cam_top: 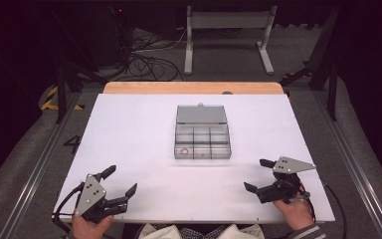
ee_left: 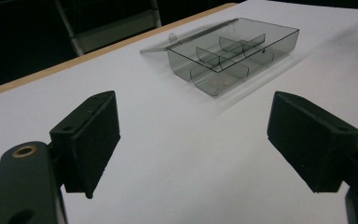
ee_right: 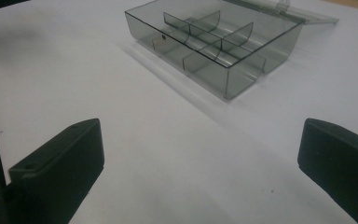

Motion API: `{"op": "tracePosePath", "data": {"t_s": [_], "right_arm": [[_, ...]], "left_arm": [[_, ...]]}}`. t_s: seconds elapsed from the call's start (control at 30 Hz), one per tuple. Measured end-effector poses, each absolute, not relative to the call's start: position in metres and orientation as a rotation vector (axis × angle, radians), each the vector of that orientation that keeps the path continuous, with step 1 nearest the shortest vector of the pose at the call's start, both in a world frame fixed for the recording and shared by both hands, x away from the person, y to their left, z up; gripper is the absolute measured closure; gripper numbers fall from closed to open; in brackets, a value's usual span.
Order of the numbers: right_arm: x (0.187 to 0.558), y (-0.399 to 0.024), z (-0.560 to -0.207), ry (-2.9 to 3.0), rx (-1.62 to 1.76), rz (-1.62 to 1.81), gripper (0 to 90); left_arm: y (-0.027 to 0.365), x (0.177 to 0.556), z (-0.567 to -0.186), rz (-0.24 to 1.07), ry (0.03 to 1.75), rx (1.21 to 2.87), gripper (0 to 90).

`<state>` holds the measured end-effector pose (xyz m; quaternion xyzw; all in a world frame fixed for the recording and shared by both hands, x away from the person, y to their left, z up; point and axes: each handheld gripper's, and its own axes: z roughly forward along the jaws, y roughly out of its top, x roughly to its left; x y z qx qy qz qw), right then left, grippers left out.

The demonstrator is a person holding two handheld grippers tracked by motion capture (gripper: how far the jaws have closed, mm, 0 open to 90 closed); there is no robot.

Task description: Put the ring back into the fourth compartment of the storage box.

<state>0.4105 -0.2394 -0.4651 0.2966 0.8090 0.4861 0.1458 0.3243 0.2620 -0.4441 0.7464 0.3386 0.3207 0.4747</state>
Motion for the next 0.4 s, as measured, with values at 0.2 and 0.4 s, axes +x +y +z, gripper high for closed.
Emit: {"op": "tracePosePath", "data": {"t_s": [0.2,0.4], "right_arm": [[0.4097,-0.2485,-0.4707,2.345,0.908,1.375,1.0],[0.412,-0.2492,-0.4673,2.369,0.921,1.346,1.0]], "left_arm": [[0.2624,0.3242,-0.4444,0.734,0.82,1.837,16.1],[0.2645,0.3251,-0.4443,0.699,0.83,1.837,15.5]]}}
